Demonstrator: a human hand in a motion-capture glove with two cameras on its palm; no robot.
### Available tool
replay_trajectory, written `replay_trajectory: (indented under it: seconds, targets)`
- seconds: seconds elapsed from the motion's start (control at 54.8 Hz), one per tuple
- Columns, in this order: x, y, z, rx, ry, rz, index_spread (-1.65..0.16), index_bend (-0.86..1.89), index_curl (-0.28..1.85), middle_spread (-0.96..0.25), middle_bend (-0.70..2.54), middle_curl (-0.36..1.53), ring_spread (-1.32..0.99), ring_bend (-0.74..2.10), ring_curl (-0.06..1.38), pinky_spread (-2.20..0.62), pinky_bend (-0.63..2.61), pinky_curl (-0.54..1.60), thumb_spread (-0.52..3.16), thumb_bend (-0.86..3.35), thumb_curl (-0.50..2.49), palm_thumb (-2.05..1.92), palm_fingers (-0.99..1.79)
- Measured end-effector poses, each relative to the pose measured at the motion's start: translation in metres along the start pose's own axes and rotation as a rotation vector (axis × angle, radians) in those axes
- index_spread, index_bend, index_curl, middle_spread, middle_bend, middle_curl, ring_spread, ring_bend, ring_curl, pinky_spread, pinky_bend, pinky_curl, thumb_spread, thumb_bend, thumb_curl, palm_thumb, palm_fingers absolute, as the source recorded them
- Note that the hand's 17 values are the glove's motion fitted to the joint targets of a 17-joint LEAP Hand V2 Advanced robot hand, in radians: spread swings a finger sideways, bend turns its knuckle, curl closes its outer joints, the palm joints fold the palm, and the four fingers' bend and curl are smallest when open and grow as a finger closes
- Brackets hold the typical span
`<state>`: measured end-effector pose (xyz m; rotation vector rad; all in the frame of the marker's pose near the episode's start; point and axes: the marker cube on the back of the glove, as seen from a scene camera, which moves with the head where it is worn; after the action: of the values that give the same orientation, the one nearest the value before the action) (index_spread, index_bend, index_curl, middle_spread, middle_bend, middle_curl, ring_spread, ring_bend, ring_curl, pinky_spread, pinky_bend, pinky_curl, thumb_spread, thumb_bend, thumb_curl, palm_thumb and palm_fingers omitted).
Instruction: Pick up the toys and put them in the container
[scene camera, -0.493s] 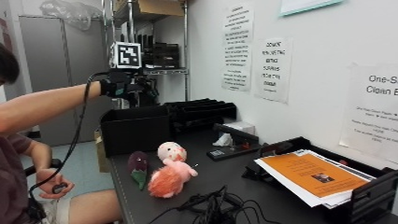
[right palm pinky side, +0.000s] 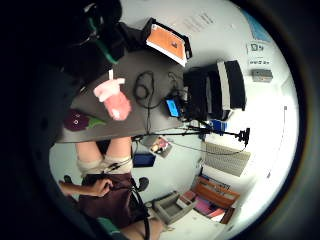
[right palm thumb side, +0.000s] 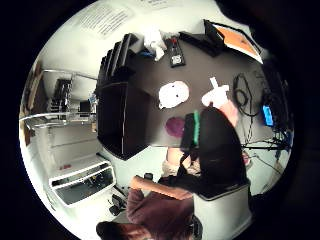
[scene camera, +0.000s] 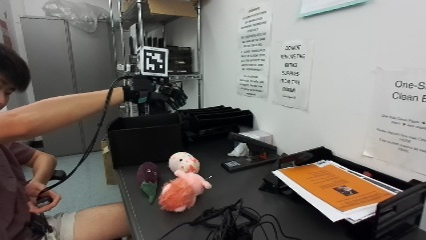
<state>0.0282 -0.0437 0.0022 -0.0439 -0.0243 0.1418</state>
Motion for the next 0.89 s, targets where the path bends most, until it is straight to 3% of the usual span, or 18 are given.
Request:
replay_trajectory:
  seconds: [0.164, 0.256, 0.347, 0.402, 0.493, 0.584, 0.785, 0.894]
  targets:
    - [0.018, -0.022, 0.027, -0.057, 0.007, 0.050, -0.18, 0.00, 0.09, -0.03, 0.21, 0.23, -0.12, 0.72, 0.27, -0.03, 1.02, 0.39, 1.46, 0.18, 0.22, 0.00, -0.04]
    - [0.017, -0.044, 0.043, -0.083, -0.065, 0.276, -0.17, 0.00, 0.07, 0.00, 0.22, 0.25, -0.09, 0.76, 0.28, -0.02, 1.11, 0.40, 1.43, 0.14, 0.23, -0.01, -0.11]
    - [0.030, -0.043, 0.068, -0.110, -0.002, 0.042, -0.16, -0.01, 0.05, 0.04, 0.22, 0.27, -0.07, 0.82, 0.30, -0.01, 1.17, 0.41, 1.40, 0.11, 0.24, -0.02, -0.16]
    - [0.036, -0.048, 0.084, -0.131, -0.008, 0.015, -0.16, 0.00, 0.05, 0.05, 0.22, 0.29, -0.06, 0.83, 0.30, -0.01, 1.19, 0.41, 1.39, 0.09, 0.25, -0.01, -0.18]
    - [0.041, -0.063, 0.122, -0.179, 0.025, 0.138, -0.15, -0.01, 0.04, 0.08, 0.27, 0.32, -0.04, 0.84, 0.31, 0.00, 1.21, 0.41, 1.35, 0.06, 0.26, 0.00, -0.18]
    - [0.048, -0.068, 0.177, -0.270, 0.046, 0.105, -0.12, 0.02, 0.04, 0.09, 0.32, 0.35, -0.04, 0.88, 0.32, 0.00, 1.19, 0.41, 1.32, 0.04, 0.28, 0.00, -0.12]
    - [0.034, -0.081, 0.280, -0.450, -0.012, 0.289, -0.06, 0.09, 0.08, 0.09, 0.41, 0.39, -0.07, 0.95, 0.34, -0.01, 1.16, 0.38, 1.27, -0.01, 0.31, 0.03, -0.06]
    - [0.027, -0.089, 0.300, -0.325, -0.135, 0.329, -0.05, 0.16, 0.12, 0.06, 0.49, 0.42, -0.11, 1.00, 0.35, -0.05, 1.09, 0.36, 1.28, 0.02, 0.33, 0.11, 0.07]
